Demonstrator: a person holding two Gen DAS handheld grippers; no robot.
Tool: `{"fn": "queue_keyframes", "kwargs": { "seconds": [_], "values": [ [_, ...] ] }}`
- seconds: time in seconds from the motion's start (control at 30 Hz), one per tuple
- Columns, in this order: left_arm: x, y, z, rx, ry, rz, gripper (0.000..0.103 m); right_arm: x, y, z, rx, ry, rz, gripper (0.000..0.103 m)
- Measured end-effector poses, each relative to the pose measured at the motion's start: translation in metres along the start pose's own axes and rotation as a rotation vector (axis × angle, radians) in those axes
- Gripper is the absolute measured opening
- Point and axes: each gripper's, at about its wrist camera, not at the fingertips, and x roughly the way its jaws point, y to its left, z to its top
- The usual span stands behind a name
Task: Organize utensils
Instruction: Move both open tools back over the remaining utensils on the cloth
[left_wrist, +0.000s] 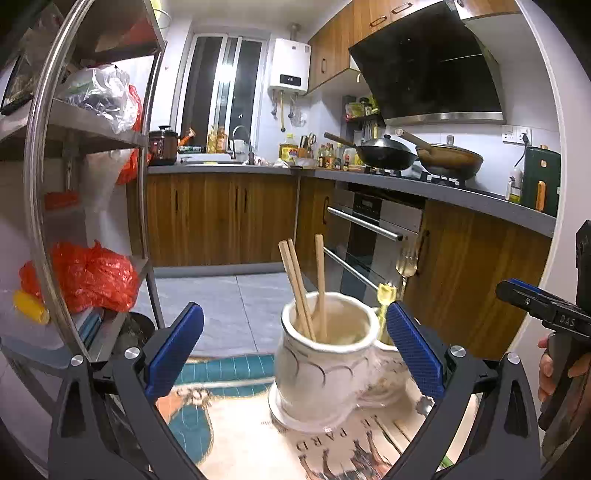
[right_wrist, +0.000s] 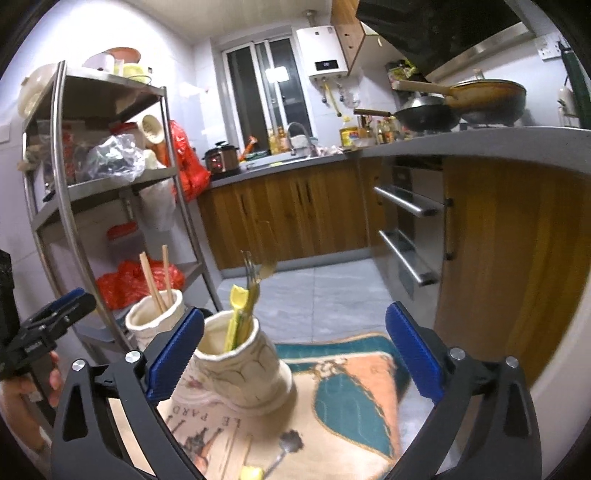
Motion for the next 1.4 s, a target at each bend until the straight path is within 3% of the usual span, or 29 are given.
{"fn": "queue_keyframes", "kwargs": {
  "seconds": [0.3, 0.53, 0.8, 1.1, 1.4],
  "values": [
    [-0.014, -0.02, -0.029, 0.025, 0.114, -0.016, 0.097, -0.024, -0.007, -0.022, -0.019, 0.069, -0.024, 0.098],
    [-0.017, -0.035, -0.065, 0.049, 0.215, -0.072, 0.097, -0.023, -0.006, -0.053, -0.037, 0.178, -0.003, 0.098],
    [-0.007, -0.022, -0.101, -0.031, 0.329, -0.092, 0.097, -0.018, 0.005, -0.093, -0.099, 0.337, 0.038, 0.098],
    [0.004, -0.029, -0.121, -0.003, 0.406, -0.08, 0.097, 0.002, 0.021, -0.124, -0.165, 0.481, 0.056, 0.098],
    [0.01, -0.039, -0.129, 0.034, 0.449, -0.091, 0.097, 0.009, 0.028, -0.134, -0.209, 0.544, 0.092, 0.098]
  ]
}}
